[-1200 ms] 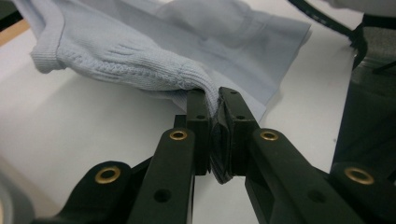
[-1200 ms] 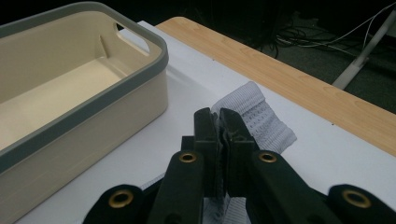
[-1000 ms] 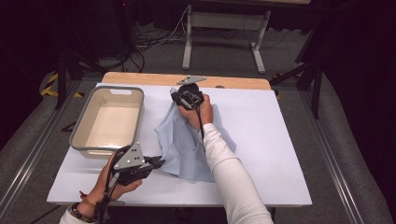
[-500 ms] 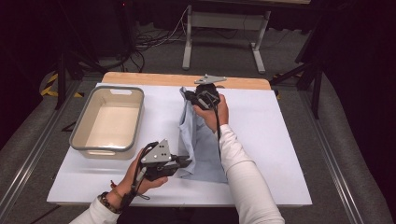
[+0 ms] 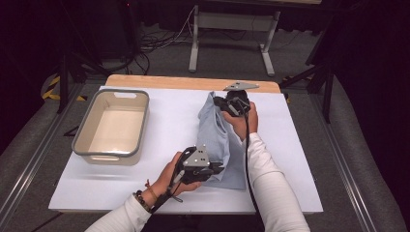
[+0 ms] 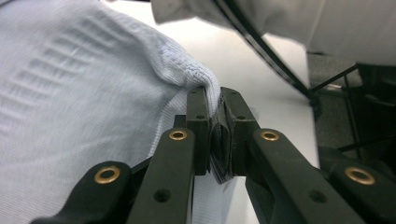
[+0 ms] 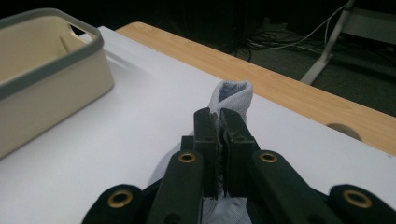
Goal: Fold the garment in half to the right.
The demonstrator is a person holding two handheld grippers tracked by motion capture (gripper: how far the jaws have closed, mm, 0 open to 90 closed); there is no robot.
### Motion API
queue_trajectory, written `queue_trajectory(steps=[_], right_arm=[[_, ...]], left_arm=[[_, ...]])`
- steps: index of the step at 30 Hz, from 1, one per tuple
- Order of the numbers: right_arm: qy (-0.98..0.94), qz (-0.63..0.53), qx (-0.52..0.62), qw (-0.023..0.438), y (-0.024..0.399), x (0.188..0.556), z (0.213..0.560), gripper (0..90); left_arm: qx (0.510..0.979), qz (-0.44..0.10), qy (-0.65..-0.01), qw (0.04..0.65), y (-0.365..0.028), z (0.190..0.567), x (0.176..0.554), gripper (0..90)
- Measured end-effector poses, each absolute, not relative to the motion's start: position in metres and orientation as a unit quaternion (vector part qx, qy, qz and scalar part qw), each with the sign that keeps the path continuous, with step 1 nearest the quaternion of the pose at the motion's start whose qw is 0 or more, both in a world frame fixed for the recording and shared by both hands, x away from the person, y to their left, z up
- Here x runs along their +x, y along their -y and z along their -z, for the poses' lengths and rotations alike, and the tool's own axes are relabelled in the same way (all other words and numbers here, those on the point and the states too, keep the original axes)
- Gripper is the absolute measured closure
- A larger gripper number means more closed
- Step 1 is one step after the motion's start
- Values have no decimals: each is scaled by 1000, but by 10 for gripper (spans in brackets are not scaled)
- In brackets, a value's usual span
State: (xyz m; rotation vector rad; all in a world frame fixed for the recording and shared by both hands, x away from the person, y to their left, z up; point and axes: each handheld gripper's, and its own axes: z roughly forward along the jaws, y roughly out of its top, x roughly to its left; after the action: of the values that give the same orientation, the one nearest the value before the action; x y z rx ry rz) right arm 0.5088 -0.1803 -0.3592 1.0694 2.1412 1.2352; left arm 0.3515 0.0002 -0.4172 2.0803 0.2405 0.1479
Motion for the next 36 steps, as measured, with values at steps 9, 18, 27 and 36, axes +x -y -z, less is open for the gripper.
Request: queue_trajectory(steps=[9, 18, 27, 36], right_arm=[[-789, -392, 400, 255, 196, 506, 374, 779], [-785, -409, 375, 274, 211, 469, 377, 650], [-791, -436, 352, 246, 233, 417, 396, 531], [-806, -423, 349, 224, 250, 397, 418, 614]], left_arm=[[850, -72, -101, 512, -4, 417, 351, 580], [856, -145, -114, 484, -53, 415, 336, 370], [883, -152, -122, 427, -62, 448, 320, 279], [889, -136, -117, 422, -51, 462, 323, 593]])
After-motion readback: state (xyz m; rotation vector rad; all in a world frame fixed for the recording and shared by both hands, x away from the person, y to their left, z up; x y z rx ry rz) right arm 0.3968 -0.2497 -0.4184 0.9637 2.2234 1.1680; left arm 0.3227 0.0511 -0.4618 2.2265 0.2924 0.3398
